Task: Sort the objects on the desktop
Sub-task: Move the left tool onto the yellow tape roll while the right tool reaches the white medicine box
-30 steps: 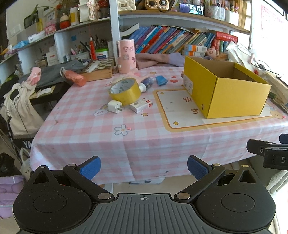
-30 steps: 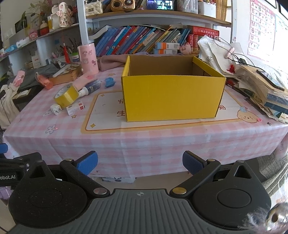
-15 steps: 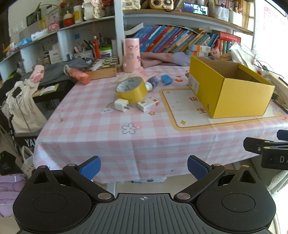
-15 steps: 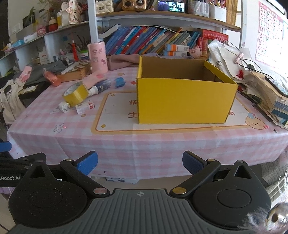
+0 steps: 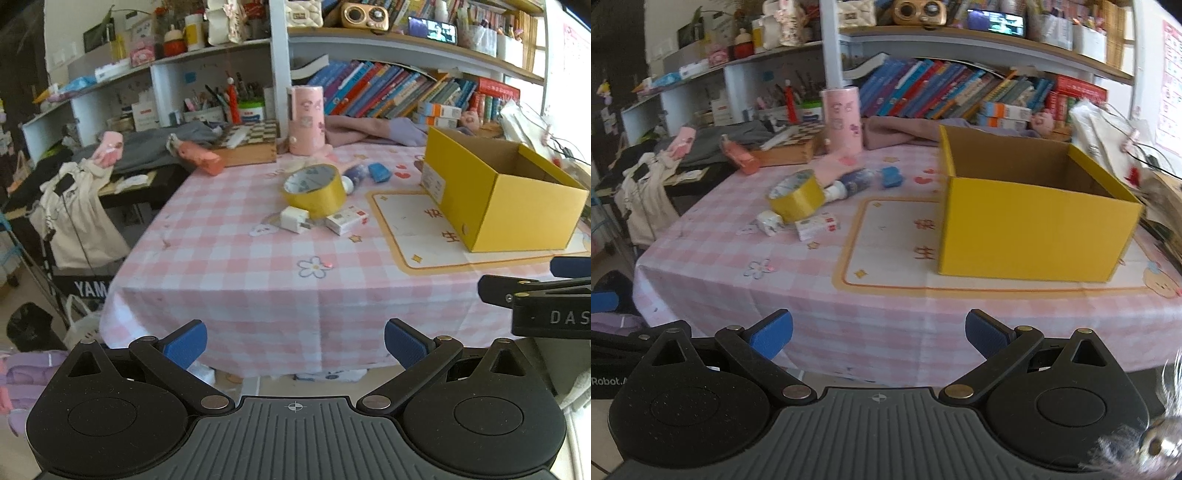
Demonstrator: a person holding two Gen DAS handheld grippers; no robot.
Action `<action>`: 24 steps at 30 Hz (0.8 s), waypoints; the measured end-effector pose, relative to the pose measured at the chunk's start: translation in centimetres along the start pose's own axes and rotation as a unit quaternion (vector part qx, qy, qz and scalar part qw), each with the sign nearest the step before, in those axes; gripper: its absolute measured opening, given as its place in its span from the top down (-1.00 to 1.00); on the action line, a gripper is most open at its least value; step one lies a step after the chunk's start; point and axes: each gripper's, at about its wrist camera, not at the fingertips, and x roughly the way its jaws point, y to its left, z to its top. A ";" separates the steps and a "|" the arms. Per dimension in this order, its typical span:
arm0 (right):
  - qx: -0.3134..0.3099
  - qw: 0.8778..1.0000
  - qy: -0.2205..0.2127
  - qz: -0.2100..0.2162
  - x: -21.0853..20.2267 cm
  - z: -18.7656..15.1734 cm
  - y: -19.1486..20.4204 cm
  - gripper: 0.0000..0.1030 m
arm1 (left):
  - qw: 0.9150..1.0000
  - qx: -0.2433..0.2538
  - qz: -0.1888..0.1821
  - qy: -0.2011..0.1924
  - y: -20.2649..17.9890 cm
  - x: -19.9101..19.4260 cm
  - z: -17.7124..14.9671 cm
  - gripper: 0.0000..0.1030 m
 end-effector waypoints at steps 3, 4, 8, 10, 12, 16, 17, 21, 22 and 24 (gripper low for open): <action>-0.016 1.000 -0.005 0.016 0.6 0.6 1.0 -0.96 | 1.000 -0.002 0.006 -0.005 0.4 0.1 0.1 -1.00; -0.020 1.000 -0.006 0.020 0.8 0.7 1.3 -0.96 | 1.000 -0.002 0.008 -0.005 0.6 0.1 0.2 -1.00; -0.034 0.999 -0.007 0.034 1.5 1.1 2.1 -0.96 | 1.000 -0.010 0.012 -0.005 1.2 0.5 0.4 -1.00; -0.039 0.999 -0.009 0.038 1.8 1.3 2.3 -0.96 | 1.000 -0.020 0.010 -0.006 1.6 0.8 0.6 -1.00; -0.040 0.998 -0.010 0.039 2.2 1.5 2.4 -0.95 | 0.999 -0.030 0.009 -0.004 2.0 1.2 0.7 -1.00; -0.041 0.998 -0.007 0.044 3.0 1.6 2.5 -0.95 | 0.999 -0.034 0.008 0.001 2.3 2.1 1.0 -1.00; -0.043 0.998 -0.006 0.044 3.3 1.7 2.5 -0.94 | 0.999 -0.033 0.007 0.001 2.3 2.4 1.2 -1.00; -0.053 0.997 -0.002 0.048 4.1 2.0 2.8 -0.89 | 0.999 -0.040 -0.001 -0.005 2.7 3.3 2.0 -1.00; -0.053 0.997 -0.002 0.047 4.3 2.1 2.8 -0.89 | 0.999 -0.042 -0.003 -0.006 2.9 3.5 2.2 -1.00; -0.053 0.997 -0.001 0.048 4.9 2.5 2.9 -0.85 | 0.999 -0.045 -0.002 -0.009 3.1 4.2 2.9 -1.00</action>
